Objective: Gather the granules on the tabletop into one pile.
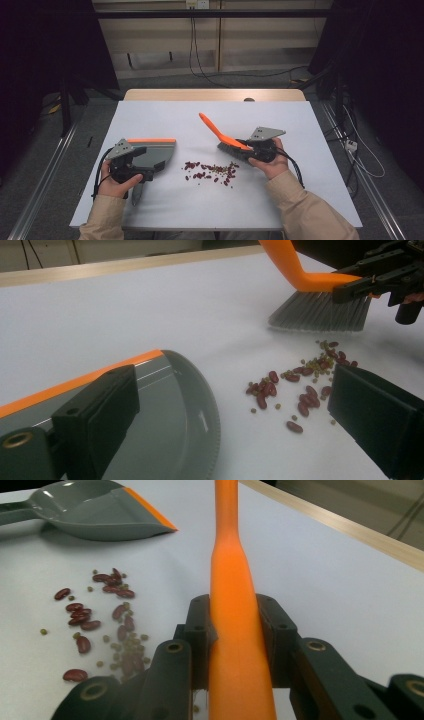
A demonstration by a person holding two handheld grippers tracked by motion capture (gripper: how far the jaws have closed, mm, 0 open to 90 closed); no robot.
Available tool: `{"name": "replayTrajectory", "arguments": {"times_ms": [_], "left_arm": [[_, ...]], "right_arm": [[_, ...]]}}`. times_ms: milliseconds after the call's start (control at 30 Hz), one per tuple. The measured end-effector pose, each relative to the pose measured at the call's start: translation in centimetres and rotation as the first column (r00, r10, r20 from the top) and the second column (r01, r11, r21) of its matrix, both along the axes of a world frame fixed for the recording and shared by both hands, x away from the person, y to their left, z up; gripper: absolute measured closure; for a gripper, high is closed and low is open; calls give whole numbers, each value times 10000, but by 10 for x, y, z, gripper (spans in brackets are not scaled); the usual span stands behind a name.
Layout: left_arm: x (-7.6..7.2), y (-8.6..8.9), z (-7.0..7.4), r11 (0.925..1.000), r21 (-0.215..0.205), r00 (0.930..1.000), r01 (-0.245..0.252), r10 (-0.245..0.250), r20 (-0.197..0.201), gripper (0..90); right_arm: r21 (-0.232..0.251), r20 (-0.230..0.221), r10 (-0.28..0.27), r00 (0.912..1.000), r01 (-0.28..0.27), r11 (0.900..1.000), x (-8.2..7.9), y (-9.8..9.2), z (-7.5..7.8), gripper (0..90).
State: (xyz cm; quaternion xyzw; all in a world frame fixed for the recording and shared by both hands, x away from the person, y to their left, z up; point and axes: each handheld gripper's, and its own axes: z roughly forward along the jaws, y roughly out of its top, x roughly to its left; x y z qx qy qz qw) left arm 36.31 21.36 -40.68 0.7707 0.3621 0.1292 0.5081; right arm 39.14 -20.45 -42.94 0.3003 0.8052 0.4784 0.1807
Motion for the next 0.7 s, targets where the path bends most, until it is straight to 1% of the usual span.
{"name": "replayTrajectory", "arguments": {"times_ms": [67, 133, 200, 233, 300, 333, 367, 433, 467, 500, 533, 567, 600, 633, 667, 700], "left_arm": [[0, 0, 0, 10000, 1, 10000, 17, -17, 43, 62], [0, 0, 0, 10000, 39, 10000, 12, -12, 36, 62], [0, 0, 0, 10000, 5, 10000, 17, -17, 42, 62], [0, 0, 0, 10000, 11, 10000, 10, -10, 39, 62], [0, 0, 0, 10000, -14, 10000, 7, -7, 22, 62], [0, 0, 1, 10000, -32, 10000, 4, -4, 14, 62], [0, -1, 1, 10000, -46, 10000, 13, -12, 37, 62], [-1, -1, 2, 10000, -33, 10000, 42, -41, 64, 62], [-1, -1, 2, 10000, -25, 10000, 43, -43, 75, 62], [-1, -1, 2, 10000, -32, 10000, 38, -38, 63, 62], [-1, -1, 2, 10000, -26, 10000, 37, -37, 64, 62], [-1, -1, 2, 10000, -43, 10000, 31, -31, 74, 62], [-1, -1, 2, 10000, -58, 10000, 26, -25, 83, 62], [-1, -1, 2, 10000, -54, 10000, 17, -17, 76, 62], [-1, -1, 2, 10000, -81, 10000, 12, -11, 95, 62], [-1, -1, 2, 10000, -66, 9999, 33, -33, 99, 62]], "right_arm": [[6, 30, -430, 9991, 430, 9991, -4, -5, -1, 710], [102, 85, -892, 9960, 891, 9960, -8, -9, -3, 710], [-106, 221, -1379, 9902, 1382, 9904, -13, -12, -5, 710], [-185, 192, -1567, 9875, 1571, 9874, -15, -13, -7, 710], [116, 1, -1813, 9834, 1813, 9834, -21, -15, -9, 709], [-41, 65, -1893, 9819, 1893, 9819, -22, -15, -9, 708], [-295, 135, -2000, 9797, 2004, 9793, -24, -15, -7, 705], [-278, -194, -2046, 9786, 2041, 9786, -26, -14, -6, 696], [-457, -141, -2186, 9757, 2178, 9749, -27, -14, -5, 694], [-743, -2, -2212, 9752, 2206, 9725, -27, -12, -4, 680], [-939, -61, -2246, 9744, 2230, 9703, -26, -11, -4, 661], [-995, -70, -2340, 9722, 2321, 9676, -25, -10, -3, 635], [-963, -146, -2351, 9719, 2326, 9678, -24, -9, -2, 608], [-1032, -243, -2355, 9716, 2319, 9673, -22, -8, 0, 605], [-1068, -235, -2375, 9711, 2338, 9664, -21, -7, 1, 603], [-1102, -222, -2369, 9713, 2331, 9662, -20, -6, 2, 630]]}}
